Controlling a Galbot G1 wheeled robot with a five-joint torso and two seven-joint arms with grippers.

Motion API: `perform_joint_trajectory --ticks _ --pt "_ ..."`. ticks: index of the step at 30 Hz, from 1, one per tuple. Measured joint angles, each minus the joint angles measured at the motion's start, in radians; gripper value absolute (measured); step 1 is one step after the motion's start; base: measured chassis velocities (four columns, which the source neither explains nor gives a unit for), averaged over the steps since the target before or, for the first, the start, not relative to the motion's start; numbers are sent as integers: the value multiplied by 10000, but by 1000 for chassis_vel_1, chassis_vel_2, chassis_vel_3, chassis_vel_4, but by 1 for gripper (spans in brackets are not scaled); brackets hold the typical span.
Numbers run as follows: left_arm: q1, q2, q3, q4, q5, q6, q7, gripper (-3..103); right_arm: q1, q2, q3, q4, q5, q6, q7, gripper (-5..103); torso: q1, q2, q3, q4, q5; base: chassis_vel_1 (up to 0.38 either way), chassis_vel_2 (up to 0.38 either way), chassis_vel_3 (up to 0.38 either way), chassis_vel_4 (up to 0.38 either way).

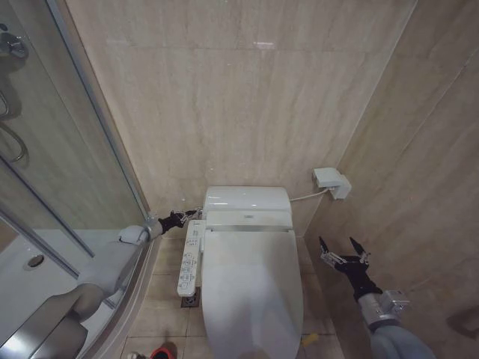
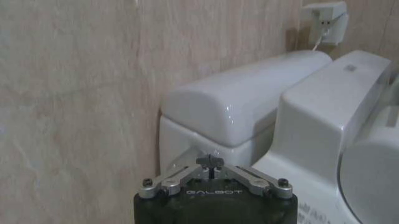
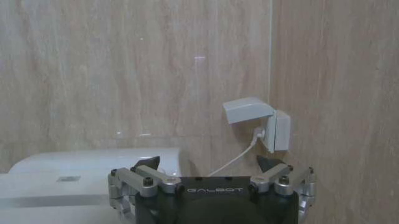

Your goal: Open the toilet lid, clean the toilet bowl with a toilet brush, close the toilet lid, and flush.

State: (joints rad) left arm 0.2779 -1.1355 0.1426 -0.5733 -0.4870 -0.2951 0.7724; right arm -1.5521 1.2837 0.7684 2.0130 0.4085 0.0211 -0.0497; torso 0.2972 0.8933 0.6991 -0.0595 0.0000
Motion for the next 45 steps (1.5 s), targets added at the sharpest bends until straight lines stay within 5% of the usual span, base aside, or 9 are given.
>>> perform_joint_trajectory --ticks 45 --pt "-174 -127 -281 169 395 24 280 0 0 0 0 0 0 0 0 100 -2 -2 0 1 0 -10 5 7 -7"
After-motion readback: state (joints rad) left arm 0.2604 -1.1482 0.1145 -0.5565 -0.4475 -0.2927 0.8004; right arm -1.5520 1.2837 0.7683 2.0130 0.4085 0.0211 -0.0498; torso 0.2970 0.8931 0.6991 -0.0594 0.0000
